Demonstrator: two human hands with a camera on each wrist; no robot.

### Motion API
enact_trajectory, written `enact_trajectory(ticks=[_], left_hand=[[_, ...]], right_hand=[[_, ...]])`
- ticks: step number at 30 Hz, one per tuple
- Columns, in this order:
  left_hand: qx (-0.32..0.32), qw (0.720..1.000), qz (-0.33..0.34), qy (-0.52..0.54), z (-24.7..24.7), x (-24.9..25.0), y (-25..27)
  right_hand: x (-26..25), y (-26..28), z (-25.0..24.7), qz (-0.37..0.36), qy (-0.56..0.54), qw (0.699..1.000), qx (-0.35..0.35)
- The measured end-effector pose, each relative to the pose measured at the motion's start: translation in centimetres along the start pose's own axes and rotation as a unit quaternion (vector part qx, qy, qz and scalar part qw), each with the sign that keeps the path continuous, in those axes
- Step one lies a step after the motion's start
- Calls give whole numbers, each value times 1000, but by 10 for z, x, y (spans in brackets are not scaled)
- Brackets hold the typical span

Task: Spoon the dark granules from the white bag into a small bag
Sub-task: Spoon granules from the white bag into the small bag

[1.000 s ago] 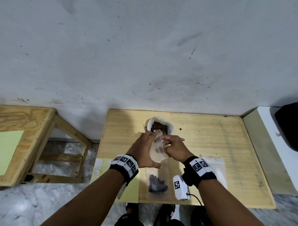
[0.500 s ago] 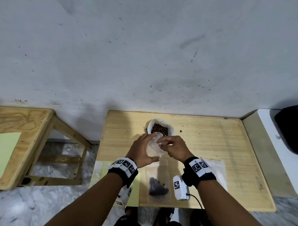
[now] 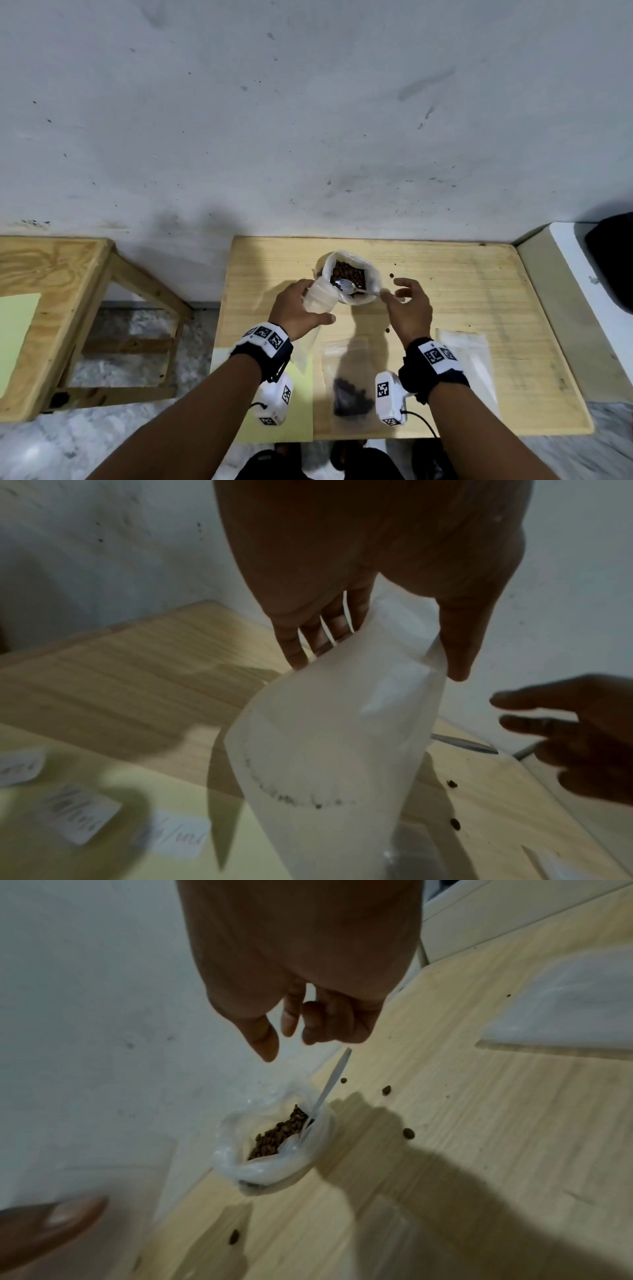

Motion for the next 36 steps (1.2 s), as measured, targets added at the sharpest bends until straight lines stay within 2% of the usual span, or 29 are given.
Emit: enact_trajectory(ticks=[2, 6, 8, 10, 13, 16, 19, 21, 25, 28, 33, 36], left_hand=[[-7, 1000, -17, 11, 1, -1, -8], [-22, 999, -40, 8, 7, 6, -25], [-32, 998, -55, 11, 12, 7, -33], [-46, 996, -74, 8, 19, 8, -39], [-67, 993, -95, -7, 30, 7, -48], [-75, 992, -101, -12, 38, 10, -55], [-71, 992, -105, -1, 42, 14, -63], [-68, 992, -108, 3, 42, 19, -66], [-40, 994, -102, 5, 34, 17, -72], [-29, 995, -95, 9, 28, 13, -70], [-42, 995, -88, 20, 31, 8, -66], [-50, 995, -85, 26, 35, 9, -63]], right_hand=[[7, -9, -3, 10, 72, 997, -16], [34, -33, 13, 63, 182, 973, -126], [42, -40, 19, 82, 211, 959, -168], [43, -48, 23, 65, 209, 958, -187], [37, -61, 25, 27, 161, 973, -166], [21, -70, 25, -15, 34, 992, -124], [0, -72, 25, -63, -33, 992, -109], [-11, -73, 23, -100, -32, 990, -98], [-20, -72, 17, -170, 61, 982, -59], [-5, -70, 22, -160, 72, 982, -63], [14, -61, 40, -84, -39, 992, -91], [19, -54, 50, -52, -68, 991, -106]])
Point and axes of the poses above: each hand's wrist, its own y-axis away from the middle knuckle, its own z-axis out of the palm, x = y × z, the point moved 10 cm from there along -y, towards the middle knuckle, and after that the axes turned 4 degrees about -z, right-handed, at the moved point
